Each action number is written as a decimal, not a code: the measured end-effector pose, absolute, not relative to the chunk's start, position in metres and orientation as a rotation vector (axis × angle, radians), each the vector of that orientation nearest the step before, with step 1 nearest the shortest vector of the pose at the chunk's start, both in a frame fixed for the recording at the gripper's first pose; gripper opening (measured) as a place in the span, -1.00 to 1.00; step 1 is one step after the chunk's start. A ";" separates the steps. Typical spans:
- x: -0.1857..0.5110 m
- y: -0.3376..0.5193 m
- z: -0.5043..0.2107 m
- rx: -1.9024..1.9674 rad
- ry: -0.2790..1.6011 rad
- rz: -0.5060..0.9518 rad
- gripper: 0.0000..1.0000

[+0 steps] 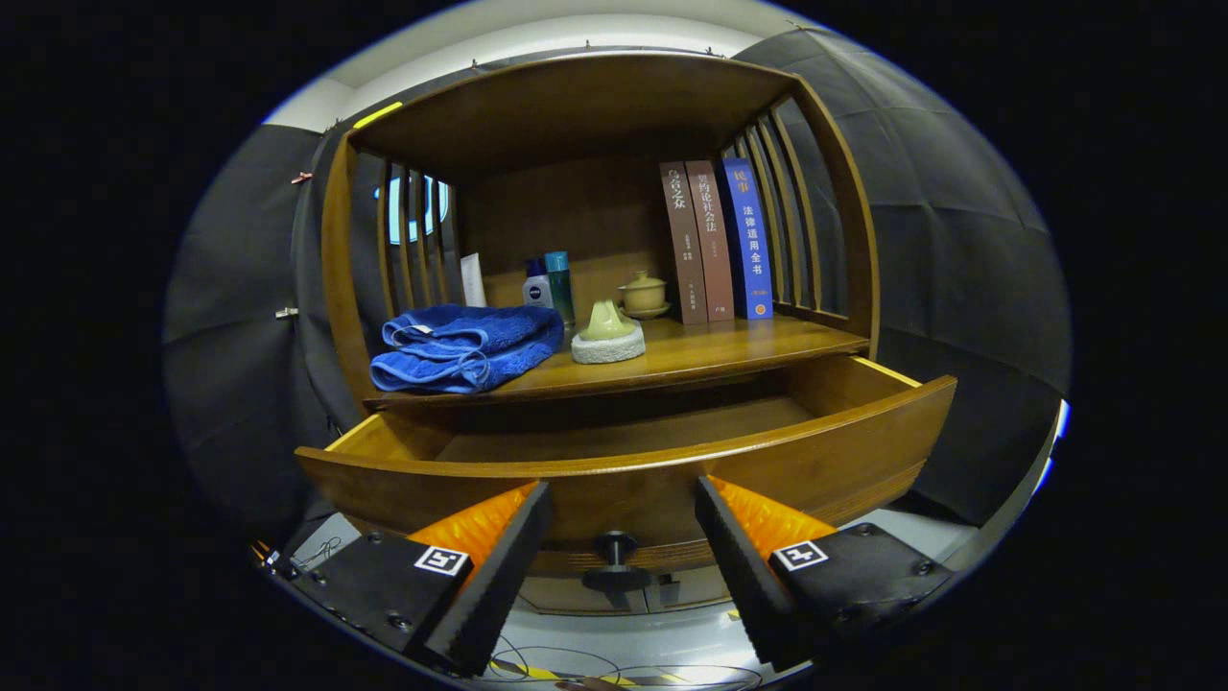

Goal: Pull open the drawer, take out the items inside it, and place them on the countertop above the cabinet.

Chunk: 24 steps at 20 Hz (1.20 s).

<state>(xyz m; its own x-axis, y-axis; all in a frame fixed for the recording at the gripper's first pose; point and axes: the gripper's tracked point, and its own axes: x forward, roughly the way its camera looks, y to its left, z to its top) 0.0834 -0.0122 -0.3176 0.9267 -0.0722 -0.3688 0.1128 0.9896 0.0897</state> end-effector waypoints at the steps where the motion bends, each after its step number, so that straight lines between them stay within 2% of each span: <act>1: 0.090 -0.013 -0.318 0.111 0.372 -0.094 0.99; 11: 0.151 -0.016 -0.328 0.108 0.369 -0.089 0.99; 24: 0.171 -0.015 -0.334 0.078 0.363 -0.092 0.99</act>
<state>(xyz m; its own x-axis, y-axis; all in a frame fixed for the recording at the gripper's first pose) 0.1709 -0.0153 -0.3345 0.9308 -0.0759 -0.3575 0.1039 0.9928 0.0599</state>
